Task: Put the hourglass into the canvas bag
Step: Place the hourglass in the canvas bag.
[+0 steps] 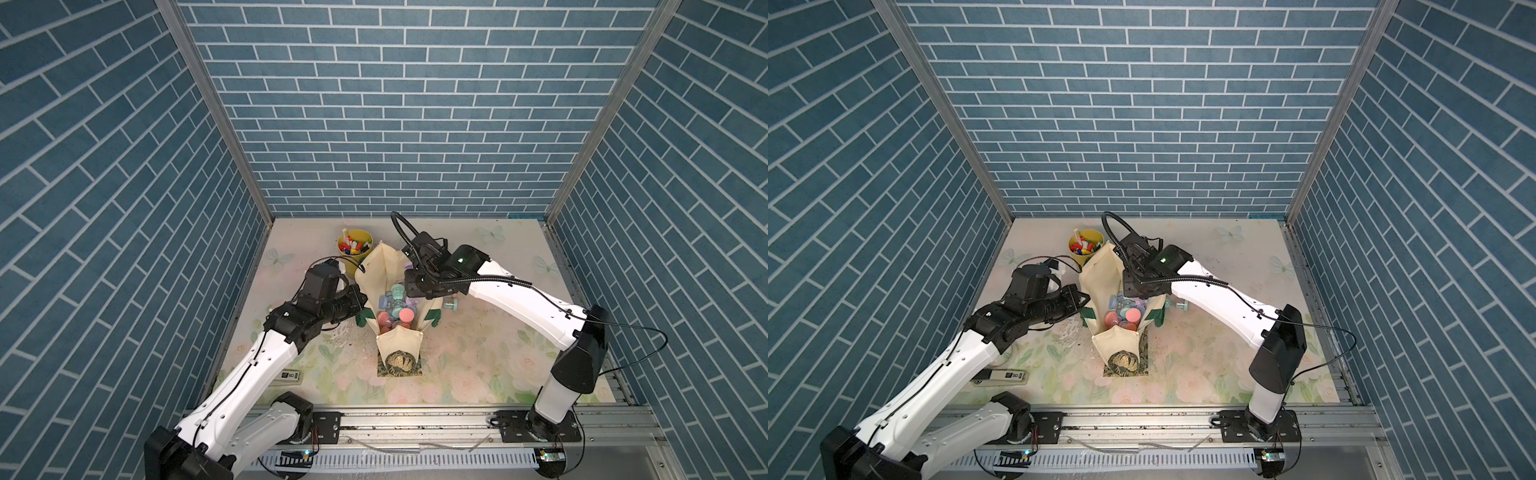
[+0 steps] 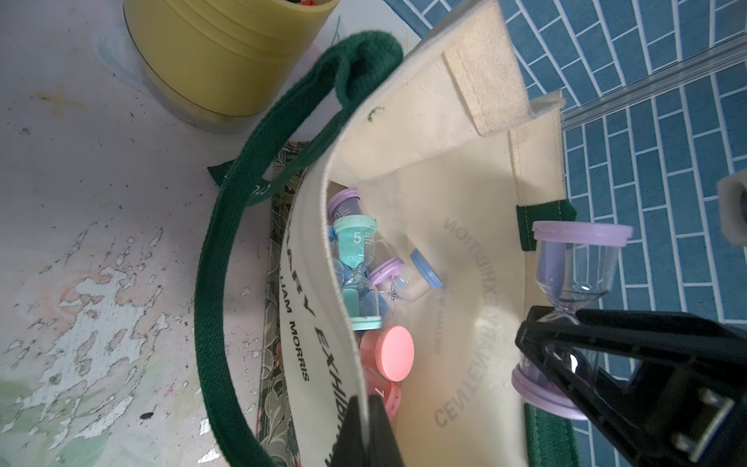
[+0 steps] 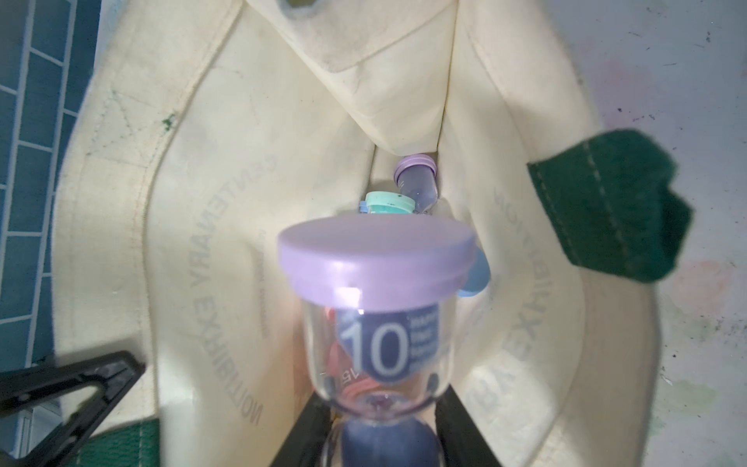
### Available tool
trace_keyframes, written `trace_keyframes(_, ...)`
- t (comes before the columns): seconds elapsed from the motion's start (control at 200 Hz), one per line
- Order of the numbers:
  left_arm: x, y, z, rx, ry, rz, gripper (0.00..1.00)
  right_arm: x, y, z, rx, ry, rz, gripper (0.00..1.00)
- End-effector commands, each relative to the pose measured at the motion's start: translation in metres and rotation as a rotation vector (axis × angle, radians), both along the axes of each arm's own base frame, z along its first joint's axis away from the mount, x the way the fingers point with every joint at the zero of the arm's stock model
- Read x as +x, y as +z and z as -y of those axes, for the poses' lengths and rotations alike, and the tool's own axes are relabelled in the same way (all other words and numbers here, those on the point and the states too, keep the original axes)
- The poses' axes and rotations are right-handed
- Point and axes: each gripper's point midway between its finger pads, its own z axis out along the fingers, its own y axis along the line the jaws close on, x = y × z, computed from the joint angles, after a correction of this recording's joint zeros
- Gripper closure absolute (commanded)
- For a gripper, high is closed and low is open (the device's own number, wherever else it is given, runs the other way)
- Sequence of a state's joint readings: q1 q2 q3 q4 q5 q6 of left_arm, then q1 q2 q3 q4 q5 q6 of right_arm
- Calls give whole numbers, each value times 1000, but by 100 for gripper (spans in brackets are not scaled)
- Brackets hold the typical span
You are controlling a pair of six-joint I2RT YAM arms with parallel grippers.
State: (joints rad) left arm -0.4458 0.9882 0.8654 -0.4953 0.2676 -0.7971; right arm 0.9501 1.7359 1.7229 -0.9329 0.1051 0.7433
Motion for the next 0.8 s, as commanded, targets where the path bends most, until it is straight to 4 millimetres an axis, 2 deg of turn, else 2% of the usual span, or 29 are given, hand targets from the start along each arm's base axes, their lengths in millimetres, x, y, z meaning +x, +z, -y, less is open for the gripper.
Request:
trace_keyframes(0.0,5,10,3,-6,-8,42,100,0,-11,4,-12,-19,-34,100)
trace_keyframes(0.365,4,12,2,-6,-6,48,100,6,-48,14,-68,-62,-110,100)
trace_keyframes(0.555,3,12,2,-3,-12,45,100,9,-59,22,-95,-95,-127,100)
trace_keyframes(0.795,3,12,2,-2,-11,48,100,14,-64,22,-124,-98,-130,100)
